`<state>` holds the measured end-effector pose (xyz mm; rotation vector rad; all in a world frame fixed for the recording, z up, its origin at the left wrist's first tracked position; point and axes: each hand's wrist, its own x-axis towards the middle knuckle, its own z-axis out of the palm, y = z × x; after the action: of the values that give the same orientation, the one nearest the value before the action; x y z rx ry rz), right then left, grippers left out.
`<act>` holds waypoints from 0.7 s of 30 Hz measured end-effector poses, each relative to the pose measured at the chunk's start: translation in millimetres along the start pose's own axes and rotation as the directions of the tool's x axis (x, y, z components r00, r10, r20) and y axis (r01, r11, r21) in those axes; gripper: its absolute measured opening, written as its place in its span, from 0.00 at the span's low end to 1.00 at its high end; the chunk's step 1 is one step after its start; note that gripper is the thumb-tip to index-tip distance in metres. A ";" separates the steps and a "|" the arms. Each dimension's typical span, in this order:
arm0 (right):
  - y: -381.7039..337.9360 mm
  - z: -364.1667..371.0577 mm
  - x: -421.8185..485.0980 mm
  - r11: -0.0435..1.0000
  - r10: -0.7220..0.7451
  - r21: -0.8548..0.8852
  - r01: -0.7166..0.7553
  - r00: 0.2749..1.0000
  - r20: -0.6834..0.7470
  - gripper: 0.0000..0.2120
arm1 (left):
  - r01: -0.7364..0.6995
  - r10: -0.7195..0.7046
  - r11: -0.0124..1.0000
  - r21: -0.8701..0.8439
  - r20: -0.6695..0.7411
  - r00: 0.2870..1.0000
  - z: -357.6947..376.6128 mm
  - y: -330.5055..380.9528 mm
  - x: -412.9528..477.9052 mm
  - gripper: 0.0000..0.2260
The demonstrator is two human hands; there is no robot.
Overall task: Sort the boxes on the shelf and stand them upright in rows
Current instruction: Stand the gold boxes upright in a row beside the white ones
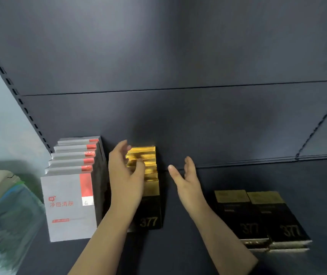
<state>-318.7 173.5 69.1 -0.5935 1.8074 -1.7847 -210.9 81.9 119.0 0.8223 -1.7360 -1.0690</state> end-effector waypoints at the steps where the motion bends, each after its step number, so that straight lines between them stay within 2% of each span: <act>1: -5.6 -6.8 -0.8 1.000 -0.020 0.012 0.020 0.999 -0.035 0.38 | -0.030 0.029 0.999 -0.026 -0.002 1.000 7.2 11.7 -3.6 0.22; 3: -17.1 -23.8 -3.5 0.998 -0.056 0.012 0.058 0.991 -0.122 0.30 | -0.038 0.042 0.992 -0.120 0.034 0.999 25.9 27.5 -16.0 0.20; 5: -23.2 -47.3 -6.5 0.993 -0.098 -0.086 0.083 0.975 -0.197 0.18 | 0.050 -0.016 0.980 -0.194 0.174 0.985 51.0 32.4 -34.9 0.18; 8: -24.4 -96.1 -18.0 0.966 -0.145 -0.249 0.075 0.949 -0.279 0.09 | 0.230 -0.162 0.967 -0.108 0.438 0.884 98.8 15.5 -71.5 0.19; 10: -19.2 -137.3 -28.0 0.898 -0.124 -0.438 -0.035 0.936 -0.329 0.12 | 0.344 -0.269 0.938 -0.040 0.543 0.796 125.9 1.9 -94.4 0.21; 12: -11.2 -180.6 -36.7 0.743 -0.018 -0.614 -0.266 0.909 -0.416 0.21 | 0.392 -0.342 0.918 0.061 0.623 0.703 144.9 -8.5 -113.6 0.25; 14: 2.5 -220.9 -45.0 0.608 0.117 -0.647 -0.461 0.858 -0.501 0.26 | 0.368 -0.409 0.906 0.208 0.654 0.636 153.2 -15.4 -125.8 0.30; 16: 19.1 -248.0 -50.1 0.551 0.264 -0.620 -0.559 0.821 -0.506 0.34 | 0.327 -0.435 0.900 0.288 0.634 0.640 156.6 -18.0 -132.2 0.32; 18: 30.8 -262.4 -52.0 0.597 0.347 -0.583 -0.550 0.833 -0.431 0.41 | 0.301 -0.432 0.901 0.311 0.608 0.666 159.9 -19.8 -135.0 0.28; 19: 34.7 -267.1 -51.0 0.656 0.346 -0.545 -0.522 0.850 -0.397 0.40 | 0.302 -0.432 0.901 0.311 0.595 0.677 160.5 -19.7 -135.1 0.26; 21: 35.3 -270.7 -49.4 0.746 0.330 -0.483 -0.458 0.885 -0.329 0.27 | 0.324 -0.441 0.897 0.301 0.578 0.687 161.1 -21.0 -134.4 0.23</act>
<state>-452.7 413.8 34.3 -0.1721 2.4133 -1.0621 -309.8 238.7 18.6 1.0483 -2.3138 -1.6394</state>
